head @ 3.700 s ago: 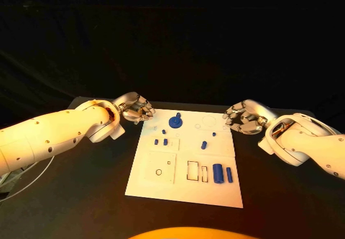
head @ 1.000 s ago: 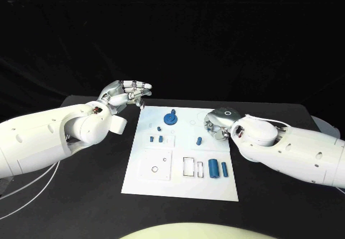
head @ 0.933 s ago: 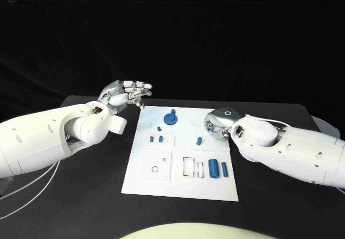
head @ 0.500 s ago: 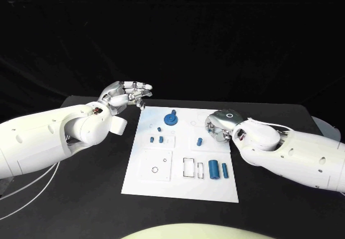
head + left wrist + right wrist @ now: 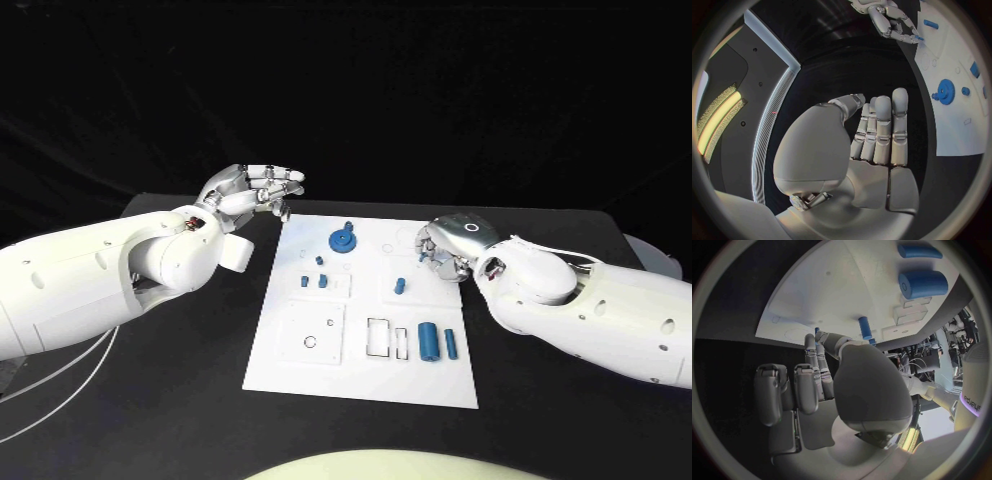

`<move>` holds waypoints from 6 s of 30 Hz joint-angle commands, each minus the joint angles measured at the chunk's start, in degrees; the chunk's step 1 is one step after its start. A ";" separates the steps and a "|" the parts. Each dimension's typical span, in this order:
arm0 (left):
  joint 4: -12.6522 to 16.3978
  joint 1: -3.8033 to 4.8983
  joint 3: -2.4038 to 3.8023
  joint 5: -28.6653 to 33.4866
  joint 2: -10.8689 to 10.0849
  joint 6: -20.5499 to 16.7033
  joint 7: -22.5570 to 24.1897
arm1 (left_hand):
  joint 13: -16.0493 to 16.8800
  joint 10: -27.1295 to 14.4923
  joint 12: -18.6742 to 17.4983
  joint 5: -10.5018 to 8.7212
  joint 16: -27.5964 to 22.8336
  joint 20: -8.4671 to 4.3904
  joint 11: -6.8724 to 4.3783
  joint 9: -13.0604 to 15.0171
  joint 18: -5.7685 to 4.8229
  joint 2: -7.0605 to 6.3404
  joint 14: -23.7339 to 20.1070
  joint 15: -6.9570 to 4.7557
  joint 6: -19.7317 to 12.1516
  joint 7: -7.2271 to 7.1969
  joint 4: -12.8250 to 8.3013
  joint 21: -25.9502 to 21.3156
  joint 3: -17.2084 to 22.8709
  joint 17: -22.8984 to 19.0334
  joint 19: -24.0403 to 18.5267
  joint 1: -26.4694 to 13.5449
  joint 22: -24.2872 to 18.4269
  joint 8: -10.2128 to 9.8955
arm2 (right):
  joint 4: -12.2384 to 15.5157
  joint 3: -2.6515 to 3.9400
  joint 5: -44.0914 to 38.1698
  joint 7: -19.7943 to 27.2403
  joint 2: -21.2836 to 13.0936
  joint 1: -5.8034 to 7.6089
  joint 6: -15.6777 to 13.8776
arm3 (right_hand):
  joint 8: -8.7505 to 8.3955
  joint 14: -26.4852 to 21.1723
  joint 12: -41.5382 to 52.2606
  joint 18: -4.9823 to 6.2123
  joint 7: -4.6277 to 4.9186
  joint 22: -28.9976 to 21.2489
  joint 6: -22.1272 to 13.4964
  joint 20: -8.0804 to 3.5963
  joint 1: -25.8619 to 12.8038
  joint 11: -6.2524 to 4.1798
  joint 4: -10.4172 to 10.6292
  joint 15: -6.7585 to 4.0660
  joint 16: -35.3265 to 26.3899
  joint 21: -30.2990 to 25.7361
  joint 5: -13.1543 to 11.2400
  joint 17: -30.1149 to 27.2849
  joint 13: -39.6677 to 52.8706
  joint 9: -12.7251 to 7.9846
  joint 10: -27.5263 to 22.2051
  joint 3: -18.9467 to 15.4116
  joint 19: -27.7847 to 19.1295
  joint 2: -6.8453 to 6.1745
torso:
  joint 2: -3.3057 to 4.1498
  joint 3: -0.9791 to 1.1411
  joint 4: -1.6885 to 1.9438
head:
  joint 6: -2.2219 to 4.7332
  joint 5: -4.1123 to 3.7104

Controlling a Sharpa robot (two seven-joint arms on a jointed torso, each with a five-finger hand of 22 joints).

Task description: Assemble the parts on the task board

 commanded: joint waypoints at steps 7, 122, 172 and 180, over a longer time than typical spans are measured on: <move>0.03 0.04 0.04 0.33 0.03 0.53 0.18 | 0.11 -0.56 0.25 0.22 -0.21 -0.10 -0.04 -0.08 0.83 0.43 -0.62 0.05 -0.39 0.24 -0.15 -0.46 -0.11 -0.10 0.25 0.00 -0.14 -0.15 | 7.27 0.64 1.69 -0.61 -3.58 0.36 -3.69 | 0.26 2.90 0.03 -1.11 -0.08 13.02 0.38 -0.47 -0.80 -0.11 -0.06 -0.48 0.13 0.53 -0.15 0.55 -0.08 0.06 0.20 -0.16 4.13 -0.21 | 0.00 0.04 -0.07 | -0.08 0.54; 0.57 -0.01 0.02 0.37 1.81 0.18 -0.21 | 0.27 -0.92 0.75 0.30 -0.20 0.00 -0.02 -0.10 0.86 0.79 -0.76 0.11 -0.44 0.24 -0.13 -0.73 -0.07 -0.21 0.27 0.09 -0.30 -0.12 | 4.46 -0.82 4.52 3.05 12.16 -7.92 -2.06 | -4.57 1.81 -4.32 0.33 1.93 10.36 -6.45 1.14 -6.35 2.24 1.43 1.42 -1.70 -5.92 2.24 -2.90 -2.15 -1.79 -5.34 -1.95 1.10 -3.71 | -0.11 -0.10 0.23 | -2.91 6.47; 0.64 -0.02 -0.20 0.39 1.32 0.57 -0.18 | 0.31 -0.98 0.87 0.29 -0.19 0.00 -0.03 -0.10 0.87 0.85 -0.78 0.10 -0.45 0.24 -0.20 -0.76 -0.05 -0.23 0.30 0.19 -0.32 -0.11 | 6.53 0.42 9.69 5.38 -0.84 -0.77 8.14 | -4.77 1.83 -0.02 0.37 0.91 10.35 -6.78 0.79 -3.37 1.54 2.60 0.82 -1.89 -6.38 -0.96 -4.05 -3.06 -2.02 -7.20 -6.43 1.39 -1.26 | -0.03 -0.18 0.22 | -1.45 4.27; 0.68 -0.02 -0.20 0.39 1.20 0.59 -0.30 | 0.35 -1.00 1.00 0.27 -0.18 0.01 -0.03 -0.09 0.87 0.91 -0.79 0.10 -0.39 0.23 -0.20 -0.80 -0.07 -0.25 0.32 0.19 -0.34 -0.06 | 5.65 0.31 9.34 4.62 -0.19 -0.97 10.28 | -3.97 2.08 0.81 -0.13 0.74 11.38 -4.72 0.41 -2.75 1.07 2.39 0.46 -1.54 -4.03 -0.97 -3.62 -3.04 -1.80 -4.83 -4.66 2.43 -0.64 | -0.04 -0.14 0.12 | -1.55 4.45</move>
